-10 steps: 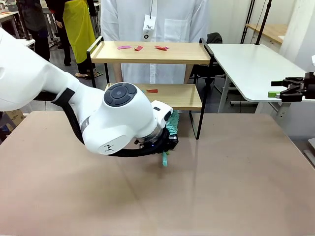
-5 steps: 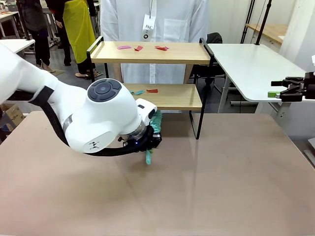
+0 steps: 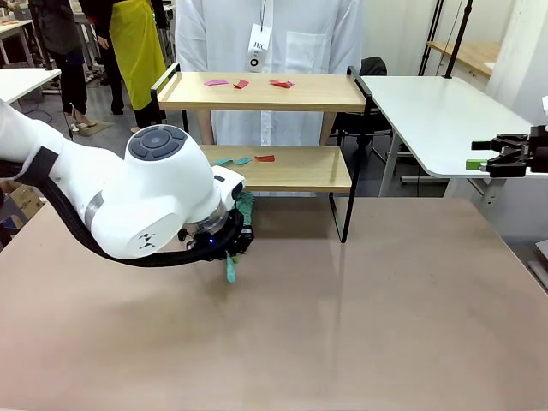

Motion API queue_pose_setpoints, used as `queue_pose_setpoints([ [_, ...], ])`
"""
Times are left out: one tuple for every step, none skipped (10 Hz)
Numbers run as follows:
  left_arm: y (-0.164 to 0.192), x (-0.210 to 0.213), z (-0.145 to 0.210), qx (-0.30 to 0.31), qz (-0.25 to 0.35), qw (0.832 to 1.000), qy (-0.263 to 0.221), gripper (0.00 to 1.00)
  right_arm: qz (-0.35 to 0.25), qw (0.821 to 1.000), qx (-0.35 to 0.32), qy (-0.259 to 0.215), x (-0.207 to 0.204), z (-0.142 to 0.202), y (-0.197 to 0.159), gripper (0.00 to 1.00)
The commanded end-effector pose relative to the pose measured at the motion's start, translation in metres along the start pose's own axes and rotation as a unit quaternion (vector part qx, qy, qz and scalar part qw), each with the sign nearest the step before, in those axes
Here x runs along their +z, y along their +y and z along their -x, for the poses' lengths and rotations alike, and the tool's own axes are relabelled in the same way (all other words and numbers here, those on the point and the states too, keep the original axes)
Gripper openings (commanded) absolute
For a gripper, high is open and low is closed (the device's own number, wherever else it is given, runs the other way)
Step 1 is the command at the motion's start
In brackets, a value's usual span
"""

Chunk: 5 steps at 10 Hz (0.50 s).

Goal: Clean the shelf.
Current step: Clean the specific section of the Shelf indicated by the human with the Duster.

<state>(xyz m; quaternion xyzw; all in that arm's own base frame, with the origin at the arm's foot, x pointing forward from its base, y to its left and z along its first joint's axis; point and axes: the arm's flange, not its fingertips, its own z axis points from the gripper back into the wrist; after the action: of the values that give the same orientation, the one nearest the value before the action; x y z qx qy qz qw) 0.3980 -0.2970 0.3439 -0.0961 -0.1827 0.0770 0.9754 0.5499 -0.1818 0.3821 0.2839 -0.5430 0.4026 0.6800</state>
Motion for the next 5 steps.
queue_pose_setpoints([
  [0.024,0.02,-0.009,0.007,-0.032,0.999,0.002,0.13,0.001,1.0,0.0,0.004,0.0,-0.004,0.0,1.0],
  [0.032,0.026,-0.012,0.01,-0.045,0.999,-0.007,0.13,0.001,1.0,0.0,0.004,0.0,-0.004,0.0,1.0],
  [0.039,0.03,-0.013,0.011,-0.061,0.998,-0.014,0.13,0.001,1.0,0.0,0.004,0.0,-0.004,0.0,1.0],
  [0.046,0.034,-0.016,0.009,-0.077,0.997,-0.02,0.13,0.001,1.0,0.0,0.004,0.0,-0.004,0.0,1.0],
  [0.055,0.037,-0.016,0.006,-0.1,0.995,-0.025,0.13,0.001,1.0,0.0,0.004,0.0,-0.004,0.0,1.0],
])
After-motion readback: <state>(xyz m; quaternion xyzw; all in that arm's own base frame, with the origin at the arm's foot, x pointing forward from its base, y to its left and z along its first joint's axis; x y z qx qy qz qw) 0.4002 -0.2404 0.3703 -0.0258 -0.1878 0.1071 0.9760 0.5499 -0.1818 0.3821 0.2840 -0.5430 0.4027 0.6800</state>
